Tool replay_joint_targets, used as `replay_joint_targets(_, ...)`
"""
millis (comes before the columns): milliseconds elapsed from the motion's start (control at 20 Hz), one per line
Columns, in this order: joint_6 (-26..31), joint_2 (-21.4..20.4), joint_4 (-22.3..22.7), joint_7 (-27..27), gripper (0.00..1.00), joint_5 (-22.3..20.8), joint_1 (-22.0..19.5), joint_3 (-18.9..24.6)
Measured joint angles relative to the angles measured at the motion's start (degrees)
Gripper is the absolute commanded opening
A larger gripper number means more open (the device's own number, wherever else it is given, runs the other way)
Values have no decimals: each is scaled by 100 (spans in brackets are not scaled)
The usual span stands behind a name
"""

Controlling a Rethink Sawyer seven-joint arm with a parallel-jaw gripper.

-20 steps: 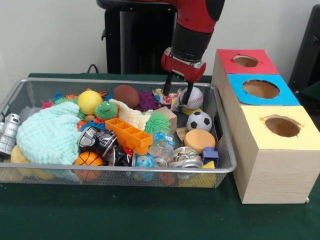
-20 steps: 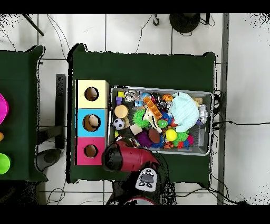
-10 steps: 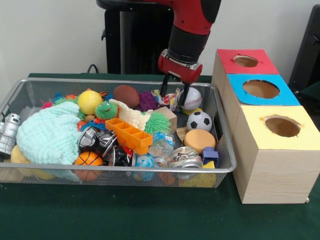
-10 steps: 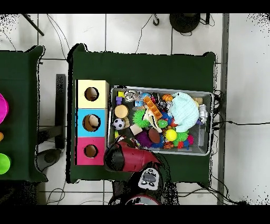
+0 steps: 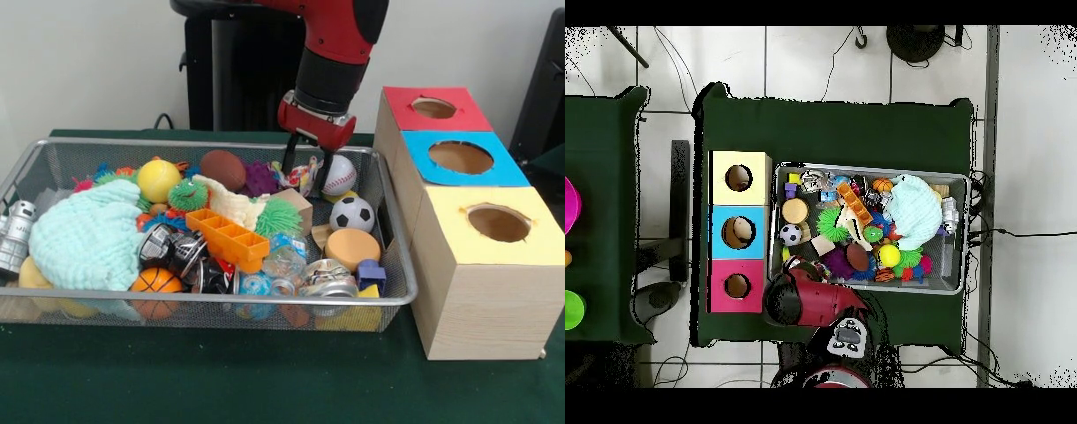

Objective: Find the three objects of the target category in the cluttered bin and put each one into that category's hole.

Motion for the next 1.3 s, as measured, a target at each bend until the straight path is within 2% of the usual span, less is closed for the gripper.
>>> replay_joint_targets(1300, -513, 378, 36, 1, 100, 294, -14, -41)
